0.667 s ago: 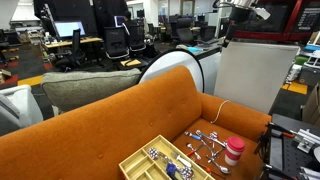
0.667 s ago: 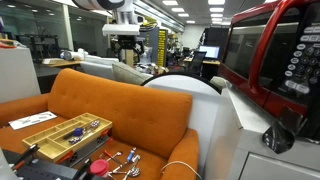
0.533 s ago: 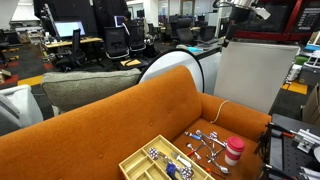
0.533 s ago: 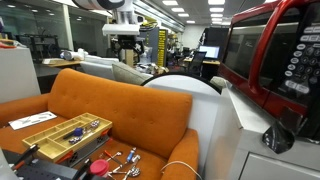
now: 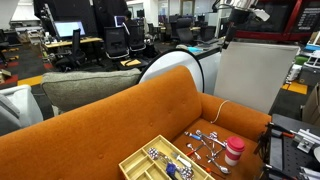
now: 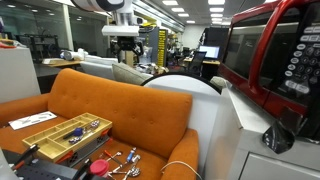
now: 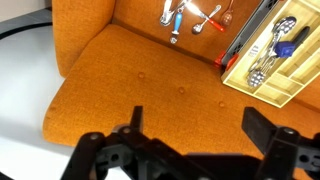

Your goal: Put one spoon inside the tray

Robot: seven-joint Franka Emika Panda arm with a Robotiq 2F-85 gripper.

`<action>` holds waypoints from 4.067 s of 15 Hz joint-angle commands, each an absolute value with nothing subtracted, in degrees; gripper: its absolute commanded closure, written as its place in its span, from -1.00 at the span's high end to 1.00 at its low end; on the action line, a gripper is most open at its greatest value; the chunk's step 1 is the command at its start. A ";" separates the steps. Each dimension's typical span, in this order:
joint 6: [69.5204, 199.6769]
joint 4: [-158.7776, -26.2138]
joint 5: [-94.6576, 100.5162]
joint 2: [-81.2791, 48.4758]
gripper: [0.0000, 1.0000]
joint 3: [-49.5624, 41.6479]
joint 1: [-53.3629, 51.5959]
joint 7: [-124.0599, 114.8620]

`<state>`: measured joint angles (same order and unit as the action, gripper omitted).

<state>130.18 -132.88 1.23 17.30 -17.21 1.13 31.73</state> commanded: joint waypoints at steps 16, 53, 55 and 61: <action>133.92 -135.10 1.70 3.80 1.00 -7.43 1.97 27.67; 149.71 -102.56 2.49 -59.52 1.00 2.42 6.48 22.35; 148.65 -97.44 2.66 -63.90 1.00 2.01 5.95 21.25; 149.64 -91.72 3.27 -69.36 1.00 1.43 5.75 19.25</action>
<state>149.81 -91.99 1.65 -69.20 0.67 4.91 20.23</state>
